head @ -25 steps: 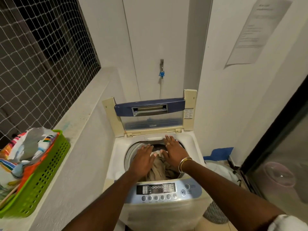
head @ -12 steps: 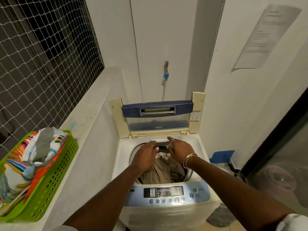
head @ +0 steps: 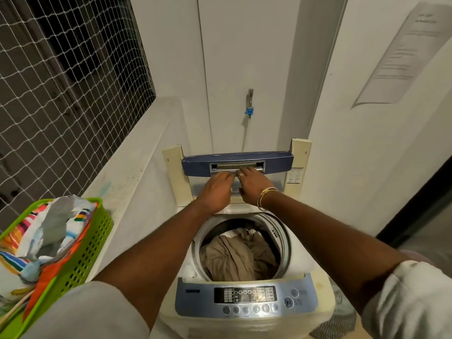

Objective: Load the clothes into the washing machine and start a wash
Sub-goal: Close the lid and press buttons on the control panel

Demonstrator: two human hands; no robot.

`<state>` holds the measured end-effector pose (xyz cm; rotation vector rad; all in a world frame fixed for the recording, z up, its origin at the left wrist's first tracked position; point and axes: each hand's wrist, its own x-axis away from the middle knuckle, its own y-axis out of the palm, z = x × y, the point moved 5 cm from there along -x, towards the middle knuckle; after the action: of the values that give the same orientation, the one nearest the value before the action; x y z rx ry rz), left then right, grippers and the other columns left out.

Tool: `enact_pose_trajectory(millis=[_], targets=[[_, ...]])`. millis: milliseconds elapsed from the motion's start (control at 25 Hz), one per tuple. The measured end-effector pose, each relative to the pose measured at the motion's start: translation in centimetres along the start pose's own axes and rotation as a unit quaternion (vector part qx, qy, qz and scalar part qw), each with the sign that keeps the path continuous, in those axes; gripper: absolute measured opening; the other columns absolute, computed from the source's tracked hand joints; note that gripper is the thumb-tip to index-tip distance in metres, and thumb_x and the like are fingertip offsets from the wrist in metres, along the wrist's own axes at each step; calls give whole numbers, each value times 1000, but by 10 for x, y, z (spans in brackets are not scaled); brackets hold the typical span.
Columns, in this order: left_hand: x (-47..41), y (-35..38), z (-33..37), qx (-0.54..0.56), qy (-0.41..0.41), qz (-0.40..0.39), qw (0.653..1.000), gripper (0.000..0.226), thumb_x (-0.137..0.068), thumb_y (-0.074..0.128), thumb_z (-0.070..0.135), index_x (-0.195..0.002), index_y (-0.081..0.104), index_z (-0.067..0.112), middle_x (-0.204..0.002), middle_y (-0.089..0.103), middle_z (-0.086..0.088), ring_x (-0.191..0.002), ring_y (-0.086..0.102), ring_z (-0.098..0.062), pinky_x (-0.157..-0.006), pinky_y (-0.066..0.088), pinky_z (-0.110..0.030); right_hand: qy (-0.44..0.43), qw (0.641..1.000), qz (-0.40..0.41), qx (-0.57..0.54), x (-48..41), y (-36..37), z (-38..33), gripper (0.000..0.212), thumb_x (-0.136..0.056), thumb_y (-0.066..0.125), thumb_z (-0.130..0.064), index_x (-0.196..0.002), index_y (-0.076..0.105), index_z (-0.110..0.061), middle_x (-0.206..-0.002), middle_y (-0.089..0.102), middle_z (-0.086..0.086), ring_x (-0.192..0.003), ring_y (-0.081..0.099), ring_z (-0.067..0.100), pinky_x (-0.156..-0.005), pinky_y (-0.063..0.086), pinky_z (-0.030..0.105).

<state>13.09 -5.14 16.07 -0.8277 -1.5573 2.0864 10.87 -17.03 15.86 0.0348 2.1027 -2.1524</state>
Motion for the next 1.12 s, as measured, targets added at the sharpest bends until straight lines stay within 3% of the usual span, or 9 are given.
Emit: enact_pose_trajectory(millis=[80, 160, 360, 480, 600, 680, 880, 1000, 1120], targets=[[-10, 4, -6, -34, 8, -10, 999, 62, -93, 61, 13, -149, 35, 14, -155, 36, -7, -143, 32, -26, -118, 29, -37, 9, 1000, -22, 14, -11, 12, 5, 69, -89, 61, -30, -149, 31, -11, -155, 30, 12, -142, 28, 31, -116, 28, 48], [-18, 8, -10, -58, 18, -23, 998, 66, -91, 62, 10, -150, 32, 12, -157, 32, -10, -144, 30, -28, -119, 27, -37, 29, 999, -34, 16, -21, 17, 13, 70, -89, 59, -34, -148, 29, -11, -151, 36, 12, -139, 33, 31, -115, 28, 50], [-18, 13, -11, -60, 22, -36, 997, 59, -94, 60, 19, -147, 35, 10, -149, 41, -12, -137, 38, -29, -115, 32, -40, 22, 998, -9, 52, -29, 8, 10, 43, -95, 54, -35, -130, 55, -11, -133, 48, 12, -125, 43, 31, -103, 41, 46], [-13, 0, -6, -45, 20, -2, 999, 41, -98, 53, 23, -137, 48, 11, -130, 53, -12, -117, 51, -30, -98, 44, -40, 23, 999, 16, 41, -17, -6, 3, 37, -89, 58, -29, -122, 58, -12, -123, 53, 10, -116, 48, 29, -89, 45, 41], [-6, -14, -3, -24, 27, -7, 999, 23, -100, 46, 22, -114, 61, 12, -113, 60, -12, -102, 59, -31, -85, 50, -43, -9, 999, 12, -41, 5, -27, 1, 30, -92, 50, -37, -109, 61, -15, -111, 63, 11, -98, 59, 29, -76, 45, 37], [4, -23, 3, 16, 9, -35, 999, 29, -103, 40, 27, -107, 63, 10, -108, 63, -12, -99, 61, -30, -84, 49, -43, -10, 993, -31, -117, 20, -38, 0, 38, -98, 39, -46, -99, 62, -16, -101, 68, 10, -87, 60, 25, -73, 45, 34], [49, -21, 29, 74, -64, -154, 983, 38, -106, 35, 23, -124, 61, 2, -128, 61, -19, -114, 57, -33, -94, 43, -37, 48, 958, -183, -215, 57, -23, -14, 35, -96, 48, -36, -116, 65, -12, -118, 64, 11, -107, 58, 27, -95, 43, 35], [89, 24, 34, 82, -69, -250, 962, 36, -104, 40, 26, -122, 64, 5, -124, 63, -16, -109, 59, -29, -90, 43, -34, 34, 945, -259, -196, 90, 22, -30, 22, -92, 53, -30, -94, 66, -12, -105, 67, 13, -91, 59, 25, -86, 46, 36], [131, 72, 34, 105, -66, -284, 951, 30, -102, 42, 21, -107, 67, 6, -107, 65, -15, -90, 56, -22, -78, 40, -31, 39, 934, -303, -187, 126, 69, -42, 18, -87, 55, -26, -79, 63, -12, -84, 64, 8, -74, 54, 22, -71, 45, 30]])
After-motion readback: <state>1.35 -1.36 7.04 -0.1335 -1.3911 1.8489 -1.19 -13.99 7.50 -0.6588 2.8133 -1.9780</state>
